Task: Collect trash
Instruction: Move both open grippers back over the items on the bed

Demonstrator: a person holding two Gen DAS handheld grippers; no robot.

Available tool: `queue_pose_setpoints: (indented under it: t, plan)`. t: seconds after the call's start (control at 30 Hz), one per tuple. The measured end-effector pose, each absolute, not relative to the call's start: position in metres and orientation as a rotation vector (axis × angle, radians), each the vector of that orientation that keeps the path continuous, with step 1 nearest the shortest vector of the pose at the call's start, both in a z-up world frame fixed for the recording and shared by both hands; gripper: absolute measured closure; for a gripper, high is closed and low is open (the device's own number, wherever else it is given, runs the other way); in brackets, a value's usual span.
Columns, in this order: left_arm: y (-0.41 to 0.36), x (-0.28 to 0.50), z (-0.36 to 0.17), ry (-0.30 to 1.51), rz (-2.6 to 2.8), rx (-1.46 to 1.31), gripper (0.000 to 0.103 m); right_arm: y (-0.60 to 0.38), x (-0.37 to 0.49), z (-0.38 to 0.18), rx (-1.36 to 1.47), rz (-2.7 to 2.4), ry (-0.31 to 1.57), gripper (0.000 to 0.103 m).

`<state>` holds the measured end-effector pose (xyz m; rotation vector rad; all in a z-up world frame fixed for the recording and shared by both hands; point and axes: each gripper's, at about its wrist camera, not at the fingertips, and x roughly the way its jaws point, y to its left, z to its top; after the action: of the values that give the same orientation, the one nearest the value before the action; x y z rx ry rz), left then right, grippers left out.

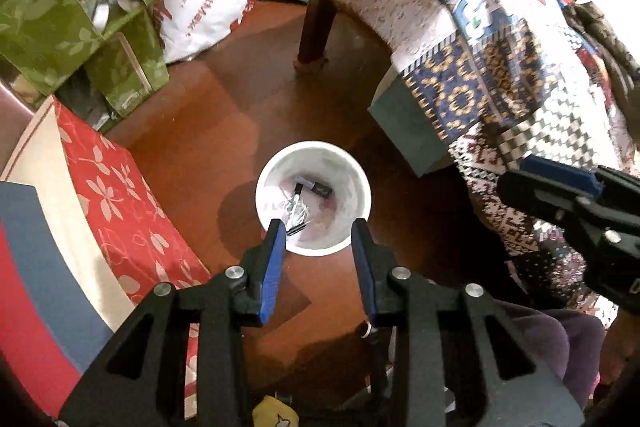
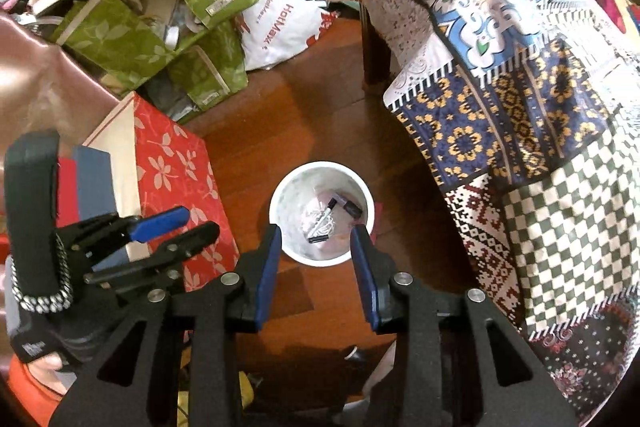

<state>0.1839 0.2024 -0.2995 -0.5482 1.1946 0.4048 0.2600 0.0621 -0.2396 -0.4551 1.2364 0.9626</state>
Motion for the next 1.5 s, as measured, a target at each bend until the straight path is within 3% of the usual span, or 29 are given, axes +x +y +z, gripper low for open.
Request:
queue_pose_setpoints:
  t: [0.57, 0.93, 1.5]
  plan:
    - [0.128, 0.172, -0.172, 0.980, 0.383, -0.374, 0.071, -0.051, 0.249, -0.123, -0.329, 0.947, 0.965, 0.070]
    - [0.044, 0.211, -0.105, 0.851, 0.310, -0.258, 0.071, -0.135, 0.266, -0.083, -0.249, 0.868, 0.841, 0.070]
    - [-0.083, 0.360, -0.096, 0.862, 0.036, -0.165, 0.071, -0.270, 0.359, -0.070, -0.154, 0.596, 0.786, 0.070]
